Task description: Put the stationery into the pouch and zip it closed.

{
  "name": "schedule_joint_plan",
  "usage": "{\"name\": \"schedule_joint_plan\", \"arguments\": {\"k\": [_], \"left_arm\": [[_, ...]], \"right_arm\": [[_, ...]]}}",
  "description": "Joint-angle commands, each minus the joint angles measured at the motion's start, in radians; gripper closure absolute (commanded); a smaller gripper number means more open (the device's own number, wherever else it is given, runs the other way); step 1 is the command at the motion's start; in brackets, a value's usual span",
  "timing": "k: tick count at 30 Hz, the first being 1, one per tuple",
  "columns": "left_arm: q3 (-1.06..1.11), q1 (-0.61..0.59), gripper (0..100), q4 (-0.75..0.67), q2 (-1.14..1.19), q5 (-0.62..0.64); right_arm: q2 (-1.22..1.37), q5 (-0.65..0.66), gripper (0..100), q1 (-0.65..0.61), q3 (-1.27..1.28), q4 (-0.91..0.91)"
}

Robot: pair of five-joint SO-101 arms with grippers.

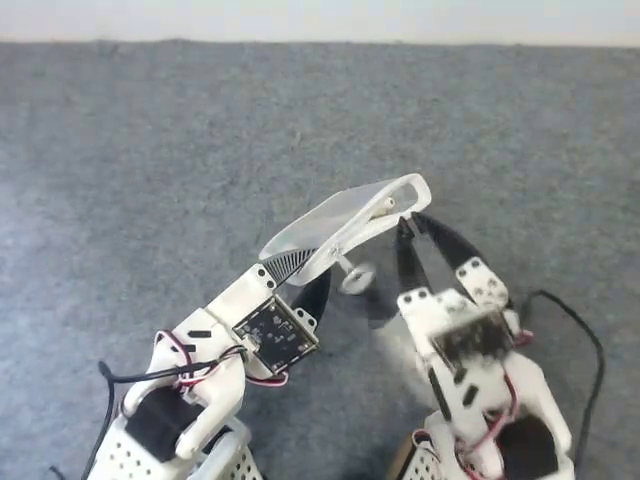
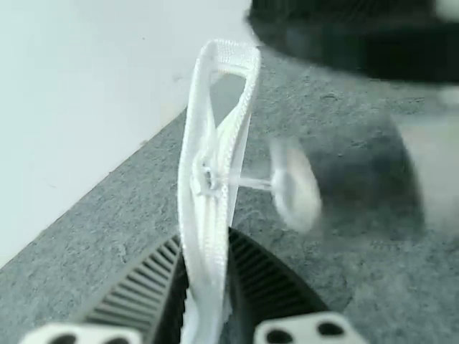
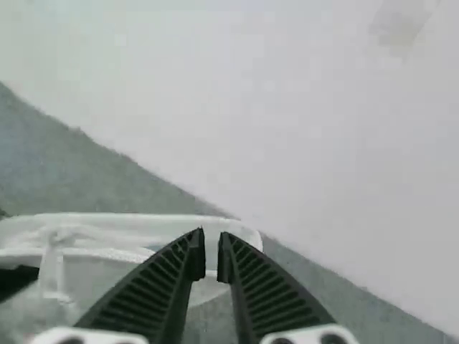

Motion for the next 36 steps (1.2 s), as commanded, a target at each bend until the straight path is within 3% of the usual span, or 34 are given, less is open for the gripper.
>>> {"name": "schedule_joint_plan", "arguments": {"k": [1,10,17,22,36], "left_arm": [[-0.024,-0.002,99,0.006,0.003,-0.005],[-0.024,-0.006,99,0.006,0.002,-0.005],[-0.024,-0.009,99,0.006,-0.005,-0.003],[-0.024,-0.009,99,0.006,-0.005,-0.003],[-0.024,-0.009,99,0.006,-0.005,-0.003]], "right_arm": [[0.117,-0.028,99.4,0.024,-0.091,-0.018],[0.124,-0.029,99.3,0.027,-0.144,0.065],[0.076,-0.031,98.9,-0.14,-0.264,0.285],[0.076,-0.035,85.1,-0.248,-0.265,0.361],[0.087,-0.032,84.1,-0.344,-0.232,0.372]]}}
